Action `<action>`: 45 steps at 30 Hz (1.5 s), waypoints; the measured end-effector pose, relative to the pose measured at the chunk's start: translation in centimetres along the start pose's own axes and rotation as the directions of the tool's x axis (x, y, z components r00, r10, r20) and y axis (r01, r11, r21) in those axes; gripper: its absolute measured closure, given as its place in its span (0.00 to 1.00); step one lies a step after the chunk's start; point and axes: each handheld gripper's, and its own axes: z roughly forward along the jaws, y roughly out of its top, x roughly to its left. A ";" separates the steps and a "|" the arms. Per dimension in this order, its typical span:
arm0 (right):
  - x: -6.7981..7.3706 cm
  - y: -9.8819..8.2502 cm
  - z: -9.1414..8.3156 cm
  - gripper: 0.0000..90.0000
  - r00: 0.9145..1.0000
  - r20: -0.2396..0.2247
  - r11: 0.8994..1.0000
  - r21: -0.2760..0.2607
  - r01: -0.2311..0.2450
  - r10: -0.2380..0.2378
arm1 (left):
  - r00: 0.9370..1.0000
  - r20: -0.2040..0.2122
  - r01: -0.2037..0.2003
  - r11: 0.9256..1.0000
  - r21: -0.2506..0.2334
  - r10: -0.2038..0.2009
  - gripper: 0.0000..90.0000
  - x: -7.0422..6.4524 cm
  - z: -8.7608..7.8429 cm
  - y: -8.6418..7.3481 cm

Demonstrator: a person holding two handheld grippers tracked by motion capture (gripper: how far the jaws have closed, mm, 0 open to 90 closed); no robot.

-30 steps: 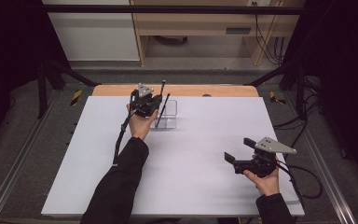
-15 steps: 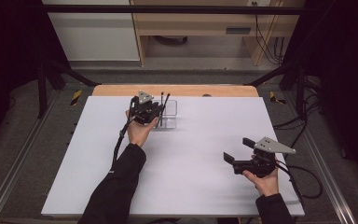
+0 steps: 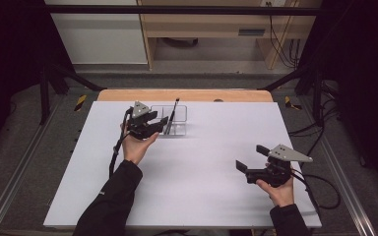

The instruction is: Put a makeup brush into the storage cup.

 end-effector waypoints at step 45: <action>0.0 0.1 -0.3 0.03 1.000 0.011 1.000 -0.008 0.001 0.000 | 0.999 0.051 -0.018 0.998 -0.061 0.021 0.13 0.3 -11.9 -6.0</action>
